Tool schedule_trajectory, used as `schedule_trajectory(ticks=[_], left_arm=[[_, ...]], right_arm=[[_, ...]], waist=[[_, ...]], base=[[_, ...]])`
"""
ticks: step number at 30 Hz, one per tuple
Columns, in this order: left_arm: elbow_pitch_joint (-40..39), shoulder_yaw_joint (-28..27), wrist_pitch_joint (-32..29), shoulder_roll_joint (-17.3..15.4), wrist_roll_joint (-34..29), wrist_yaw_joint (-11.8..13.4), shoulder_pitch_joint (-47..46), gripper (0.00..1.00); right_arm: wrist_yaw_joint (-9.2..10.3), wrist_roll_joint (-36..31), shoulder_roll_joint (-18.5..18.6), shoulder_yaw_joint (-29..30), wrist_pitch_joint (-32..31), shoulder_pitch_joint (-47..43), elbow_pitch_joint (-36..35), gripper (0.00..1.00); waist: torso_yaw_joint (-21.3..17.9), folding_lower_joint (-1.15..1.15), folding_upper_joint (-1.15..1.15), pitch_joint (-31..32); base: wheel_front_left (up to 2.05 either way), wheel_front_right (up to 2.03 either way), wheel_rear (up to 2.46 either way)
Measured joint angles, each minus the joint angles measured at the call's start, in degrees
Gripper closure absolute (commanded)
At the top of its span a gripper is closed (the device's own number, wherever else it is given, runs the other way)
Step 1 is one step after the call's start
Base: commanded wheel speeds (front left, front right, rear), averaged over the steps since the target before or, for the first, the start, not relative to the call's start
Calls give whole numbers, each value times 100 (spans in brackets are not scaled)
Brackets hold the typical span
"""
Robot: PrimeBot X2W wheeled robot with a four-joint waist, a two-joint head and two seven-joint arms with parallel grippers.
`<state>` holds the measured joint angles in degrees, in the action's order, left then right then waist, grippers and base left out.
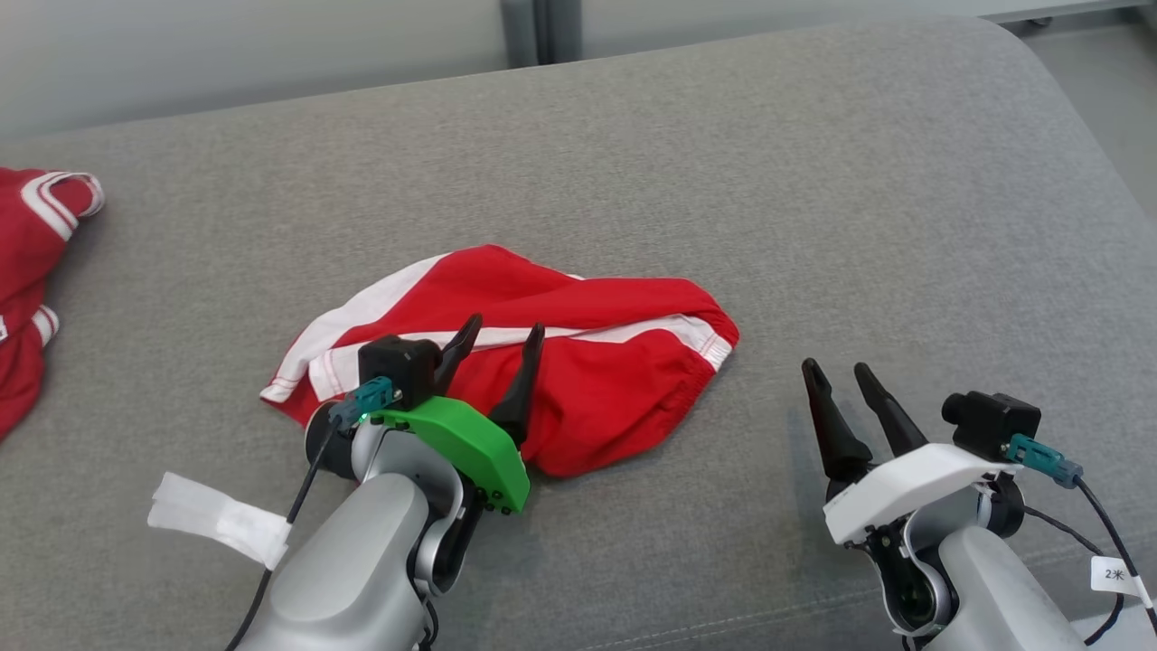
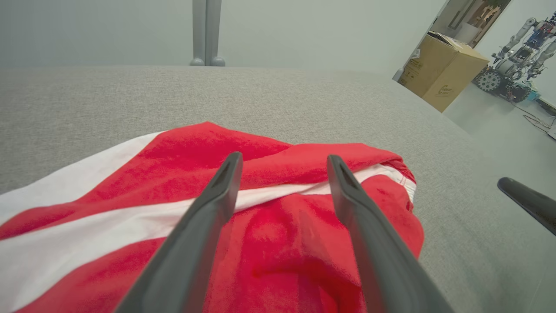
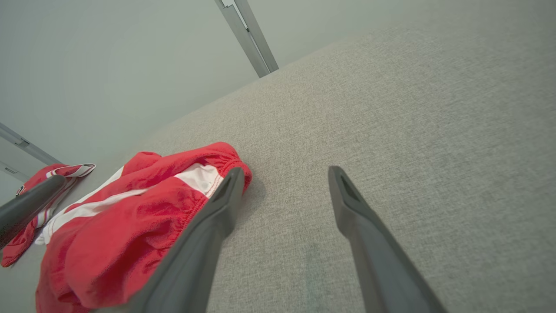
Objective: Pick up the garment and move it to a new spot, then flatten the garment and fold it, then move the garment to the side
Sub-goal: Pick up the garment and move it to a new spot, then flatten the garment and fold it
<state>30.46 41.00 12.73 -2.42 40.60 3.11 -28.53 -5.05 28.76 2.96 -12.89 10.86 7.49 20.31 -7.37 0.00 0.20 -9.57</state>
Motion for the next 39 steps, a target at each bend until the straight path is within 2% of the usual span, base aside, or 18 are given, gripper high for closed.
schedule_trajectory(ticks=[12, 20, 26, 39], left_arm=[[-361, -198, 103, -1, 124, 52, 302, 0], [-603, -349, 149, -29, 107, 73, 421, 0], [-739, -419, 152, -54, 97, 102, 534, 0], [-940, -525, 152, -65, 45, 102, 799, 0]], right_arm=[[-93, 856, -10, -1, -272, 146, 402, 0], [-103, 1031, -10, -55, -336, 311, 728, 0], [-145, 981, -10, -59, -333, 436, 965, 0], [-141, 927, 63, 145, -131, 470, 1272, 0]], waist=[[912, 0, 0, 131], [1335, 0, 0, 62], [1459, 0, 0, 13], [1443, 0, 0, 71]], base=[[0, 0, 0], [0, 0, 0], [0, 0, 0], [0, 0, 0]])
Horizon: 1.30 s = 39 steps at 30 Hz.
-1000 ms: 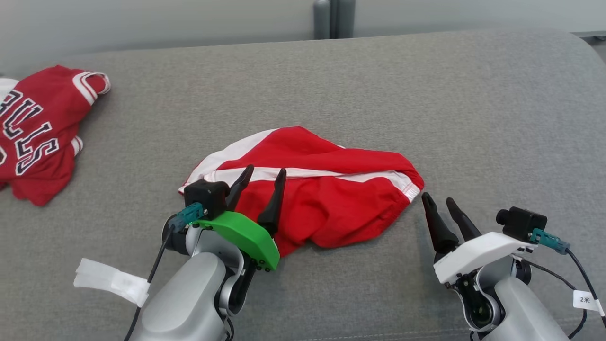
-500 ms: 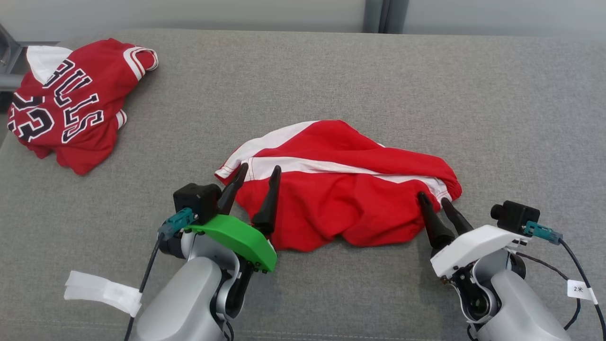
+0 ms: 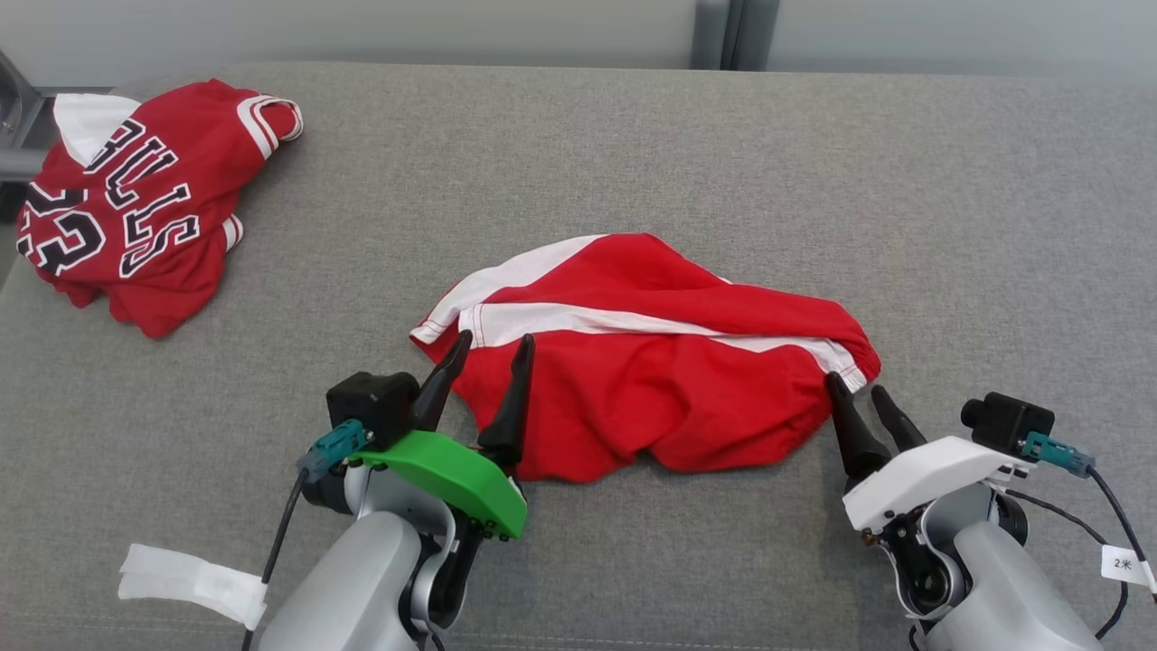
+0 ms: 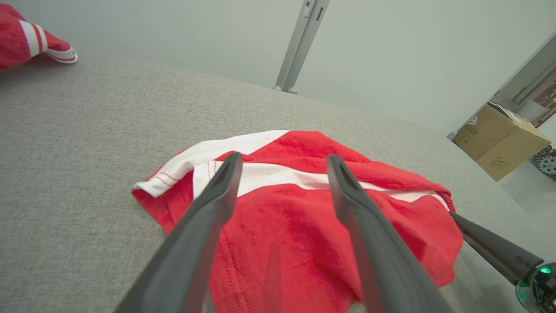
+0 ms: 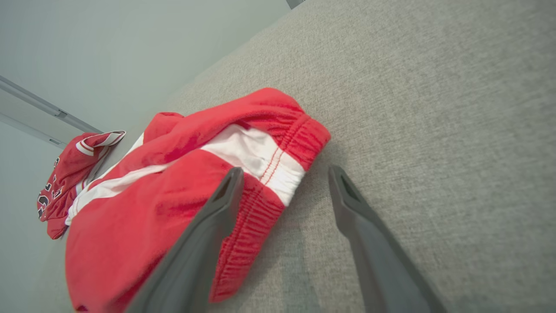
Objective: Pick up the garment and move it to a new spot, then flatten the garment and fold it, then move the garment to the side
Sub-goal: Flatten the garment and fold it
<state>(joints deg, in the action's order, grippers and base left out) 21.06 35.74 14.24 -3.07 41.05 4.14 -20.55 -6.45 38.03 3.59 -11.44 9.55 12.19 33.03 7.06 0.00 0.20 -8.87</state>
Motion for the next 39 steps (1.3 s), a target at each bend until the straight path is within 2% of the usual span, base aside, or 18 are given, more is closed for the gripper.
schedule_trajectory(ticks=[11, 13, 15, 16, 17, 21, 22, 24, 32, 39], left_arm=[[-156, -51, 1, -13, -58, 10, 70, 0], [-172, -57, 1, -15, -62, 18, 83, 0], [-188, -60, 1, -21, -71, 18, 101, 0], [-203, -65, 1, -24, -82, 18, 112, 0], [-216, -70, 1, -26, -104, 18, 122, 0], [-271, -107, 1, -32, -111, 18, 129, 0], [-283, -124, 1, -32, -119, 19, 132, 0], [-312, -222, 1, -41, -142, 21, 169, 0], [-374, -464, 1, -141, -159, 51, 316, 0], [-339, -779, 3, -175, 22, 86, 507, 0]], right_arm=[[-8, 30, -4, -179, -1, 269, 141, 0], [-8, 40, 1, -190, -1, 311, 167, 4], [-9, 40, 3, -200, -1, 339, 205, 24], [-9, 40, 9, -200, -1, 359, 221, 43], [-9, 41, 16, -202, -1, 378, 224, 56], [-10, 59, 57, -252, 1, 392, 221, 77], [-10, 59, 75, -266, 8, 392, 215, 87], [-10, 43, 124, -343, 52, 392, 191, 100], [-60, -34, 249, -910, -124, 333, -98, 100], [-60, -299, 649, -1370, -46, 288, -808, 100]], waist=[[-12, 0, 0, -28], [-4, 0, 0, -40], [7, 0, 0, -51], [12, 0, 0, -56], [18, 0, 0, -61], [29, 0, 0, -72], [28, 0, 0, -72], [14, 0, 0, -68], [-204, 0, 0, 1], [-444, 0, 0, 68]], base=[[0, 0, 0], [0, 0, 0], [0, 0, 0], [0, 0, 0], [0, 0, 0], [0, 0, 0], [0, 0, 0], [0, 0, 0], [0, 0, 0], [0, 0, 0]])
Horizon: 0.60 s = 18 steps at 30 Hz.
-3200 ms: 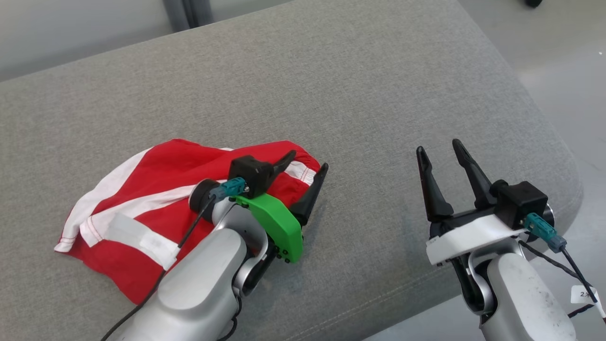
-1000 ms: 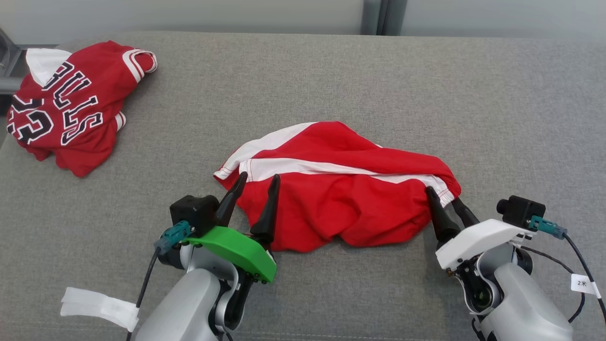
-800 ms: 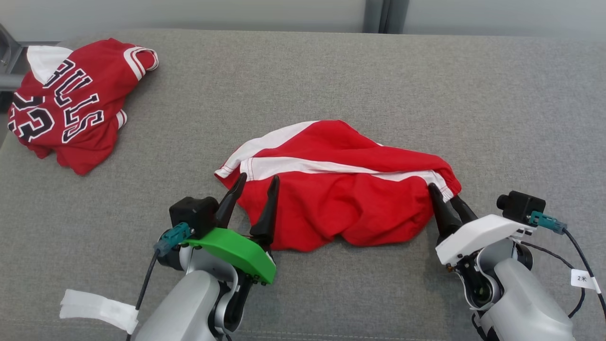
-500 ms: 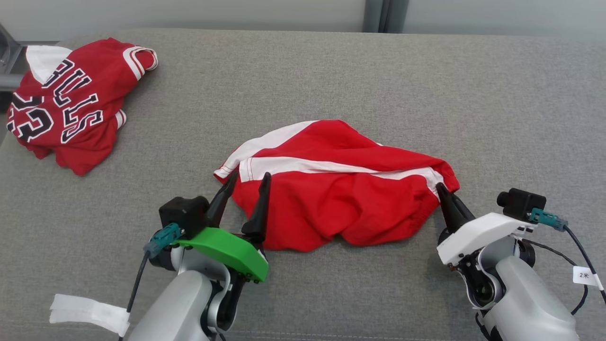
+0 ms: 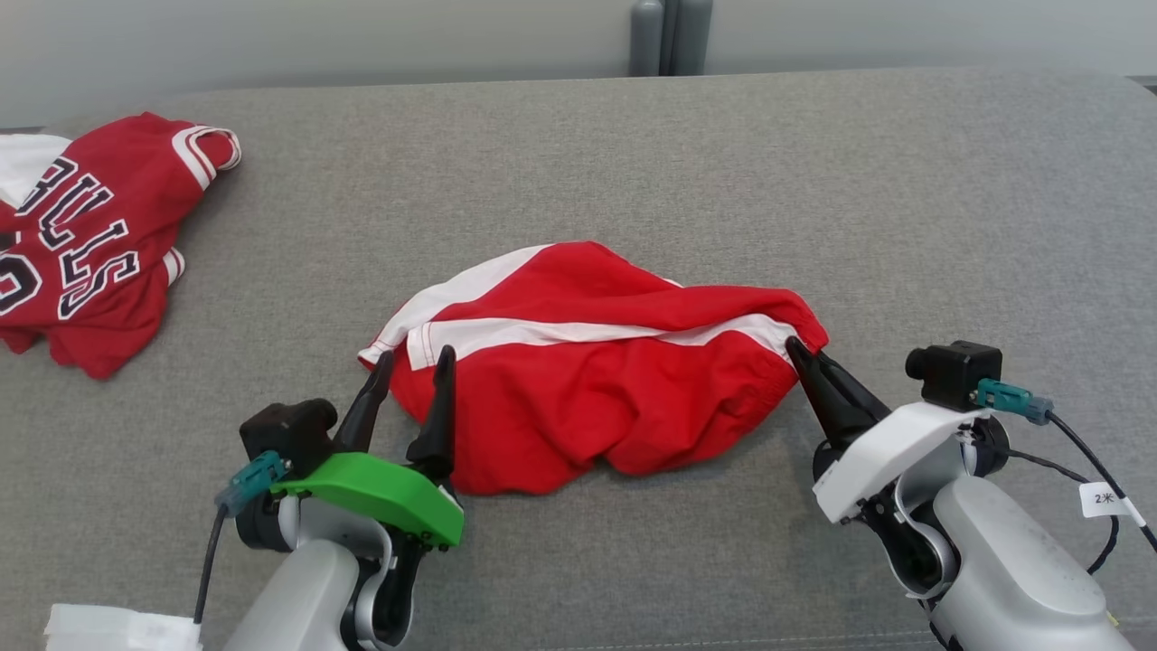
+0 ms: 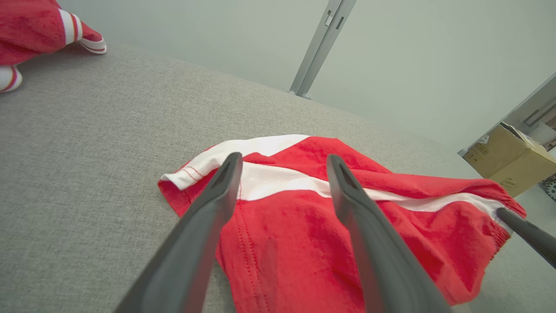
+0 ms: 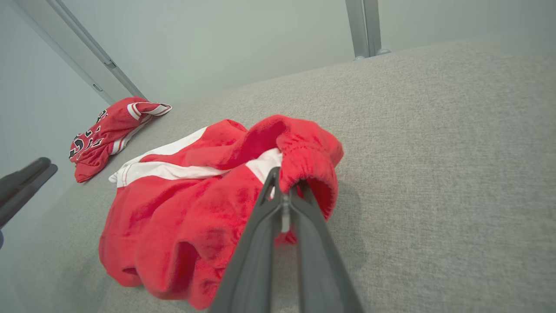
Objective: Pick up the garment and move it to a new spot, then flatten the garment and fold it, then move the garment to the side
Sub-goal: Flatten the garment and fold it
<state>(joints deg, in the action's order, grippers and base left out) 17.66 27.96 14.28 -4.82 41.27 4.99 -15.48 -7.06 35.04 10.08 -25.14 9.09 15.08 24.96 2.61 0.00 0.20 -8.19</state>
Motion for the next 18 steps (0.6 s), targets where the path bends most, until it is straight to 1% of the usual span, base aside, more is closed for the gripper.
schedule_trajectory(ticks=[4, 7, 11, 15, 18], left_arm=[[85, -133, 1, -22, 265, 1, 144, 0], [141, -222, -77, -21, 483, -2, 165, 0], [249, -334, -337, -3, 805, -49, 159, 0], [516, -323, -659, -19, 838, -68, 90, 0], [650, -175, -960, -135, 836, -98, -113, 0]], right_arm=[[0, -164, 274, -269, 105, 0, -313, 100], [-1, -447, 630, -613, 175, -4, -516, 100], [-7, -684, 960, -721, 231, -79, -546, 100], [-7, -692, 1026, -829, 276, -177, -556, 100], [-7, -691, 981, -926, 302, -176, -658, 100]], waist=[[-157, 0, 0, 27], [-271, 0, 0, 37], [-405, 0, 0, 25], [-502, 0, 0, -27], [-560, 0, 0, -88]], base=[[0, 0, 0], [0, 0, 0], [0, 0, 0], [0, 0, 0], [0, 0, 0]])
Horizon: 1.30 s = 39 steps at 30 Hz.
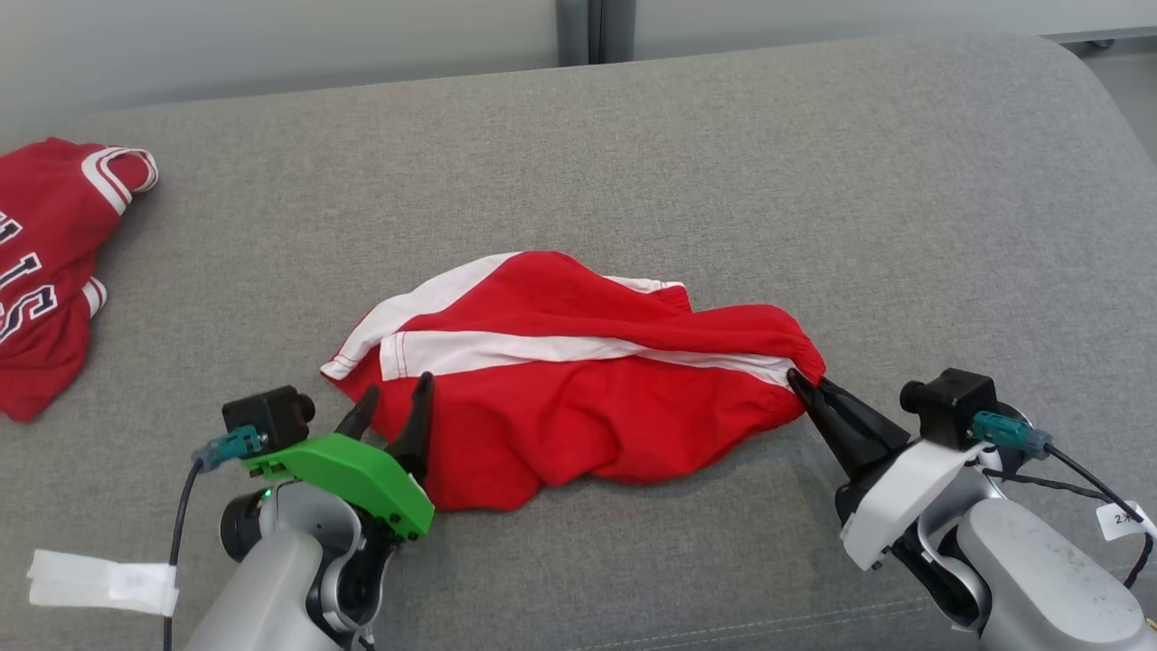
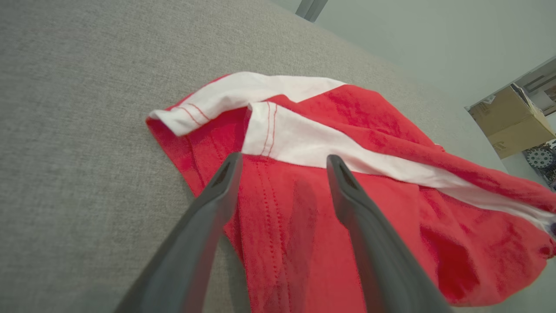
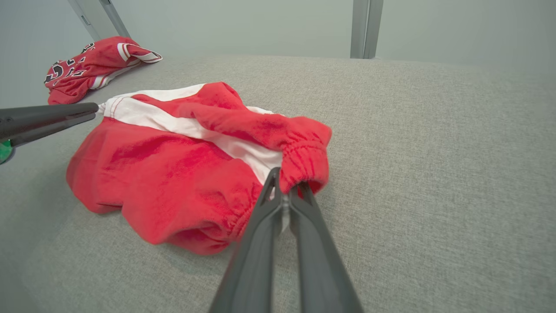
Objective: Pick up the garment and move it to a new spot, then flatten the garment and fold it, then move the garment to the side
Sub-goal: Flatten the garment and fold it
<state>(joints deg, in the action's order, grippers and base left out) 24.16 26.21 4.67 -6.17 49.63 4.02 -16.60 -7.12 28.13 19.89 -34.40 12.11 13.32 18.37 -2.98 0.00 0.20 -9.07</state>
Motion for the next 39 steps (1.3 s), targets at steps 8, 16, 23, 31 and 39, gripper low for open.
schedule_trajectory(ticks=[8, 16, 23, 31, 39], left_arm=[[312, 13, -280, -58, -103, 3, -596, 0], [522, 23, -335, -63, -181, 38, -719, 0], [679, 58, -339, -53, -207, 51, -788, 0], [781, 194, -371, 24, -207, -102, -825, 63], [931, 192, -307, 29, -207, -156, -836, 100]], right_arm=[[0, 9, 0, -140, 56, 10, -83, 100], [0, 62, 33, -92, 99, 10, -64, 100], [0, 85, 33, -127, 147, 10, -51, 100], [0, 113, 34, -153, 148, 9, -21, 100], [0, 121, 35, -175, 155, 10, -13, 100]], waist=[[-133, 0, 0, -192], [-163, 0, 0, -233], [-158, 0, 0, -206], [-161, 0, 0, -151], [-181, 0, 0, -87]], base=[[0, 0, 0], [0, 0, 0], [0, 0, 0], [0, 0, 0], [0, 0, 0]])
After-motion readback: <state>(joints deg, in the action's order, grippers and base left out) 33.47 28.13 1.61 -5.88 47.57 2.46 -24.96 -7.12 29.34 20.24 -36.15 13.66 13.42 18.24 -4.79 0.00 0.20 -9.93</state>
